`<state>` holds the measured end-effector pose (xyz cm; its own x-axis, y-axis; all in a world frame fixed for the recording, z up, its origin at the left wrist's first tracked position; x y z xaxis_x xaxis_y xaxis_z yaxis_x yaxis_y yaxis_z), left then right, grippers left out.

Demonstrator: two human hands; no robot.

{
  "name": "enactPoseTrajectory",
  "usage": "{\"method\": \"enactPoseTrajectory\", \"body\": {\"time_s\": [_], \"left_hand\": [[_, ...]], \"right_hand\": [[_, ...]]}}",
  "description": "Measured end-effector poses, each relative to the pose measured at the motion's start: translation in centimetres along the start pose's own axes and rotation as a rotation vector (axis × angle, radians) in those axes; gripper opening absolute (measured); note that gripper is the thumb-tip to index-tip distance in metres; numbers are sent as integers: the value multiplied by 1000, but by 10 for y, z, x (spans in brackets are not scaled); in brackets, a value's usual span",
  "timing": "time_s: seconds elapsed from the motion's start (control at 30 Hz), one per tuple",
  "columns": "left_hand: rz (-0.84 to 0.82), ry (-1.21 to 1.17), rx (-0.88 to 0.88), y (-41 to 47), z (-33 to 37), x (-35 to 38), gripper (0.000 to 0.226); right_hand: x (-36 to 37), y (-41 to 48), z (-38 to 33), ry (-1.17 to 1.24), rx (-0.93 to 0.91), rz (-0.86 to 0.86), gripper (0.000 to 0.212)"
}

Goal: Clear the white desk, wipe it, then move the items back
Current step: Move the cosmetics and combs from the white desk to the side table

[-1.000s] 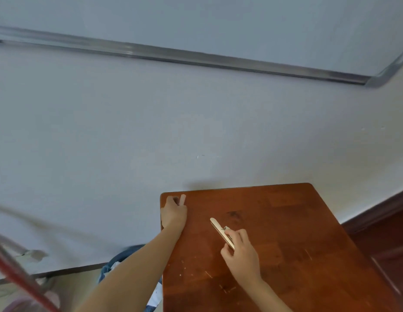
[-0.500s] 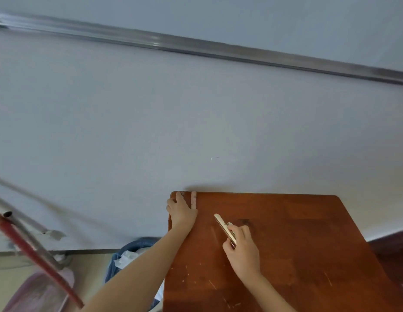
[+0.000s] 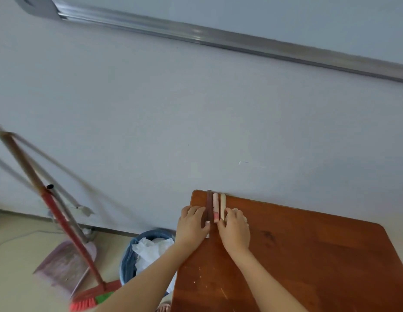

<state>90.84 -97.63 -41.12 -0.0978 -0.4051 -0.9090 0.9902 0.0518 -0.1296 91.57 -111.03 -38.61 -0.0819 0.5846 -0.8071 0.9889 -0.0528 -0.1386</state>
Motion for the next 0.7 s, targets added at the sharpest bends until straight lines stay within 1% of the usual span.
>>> {"method": "enactPoseTrajectory", "body": {"time_s": [0.07,0.13,0.2,0.27,0.33,0.4,0.5,0.6,0.7], "left_hand": [[-2,8,-5,0,1,0,47],[4,10,-6,0,1,0,46],[4,6,-2,0,1,0,45],[1,2,5,0,1,1,44],[-6,7,10,0,0,2,42],[-21,9,13,1,0,4,40],[-37,15,23,2,1,4,39],[-43,29,30,2,1,4,40],[-47,39,38,2,0,4,40]], "right_hand": [[4,2,0,21,-28,-45,35],[2,4,7,110,-4,-65,35],[-9,6,17,203,40,-38,40],[-25,8,25,243,44,42,41],[-39,11,29,243,28,116,39],[-43,15,25,236,-7,139,38],[-31,20,9,214,-58,83,39],[-16,23,1,127,-89,31,24],[-13,19,1,133,-108,26,24]]}}
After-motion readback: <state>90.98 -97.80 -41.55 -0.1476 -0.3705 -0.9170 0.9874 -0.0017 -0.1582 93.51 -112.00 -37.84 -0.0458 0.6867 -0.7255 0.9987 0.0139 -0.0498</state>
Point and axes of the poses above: each hand's wrist, its own y-axis towards the middle knuckle, its own x-axis out of the palm, z = x × y, the point moved 10 cm from there along y, towards the middle knuckle, and after that the axes turned 13 degrees about y, right-handed, at the moved point
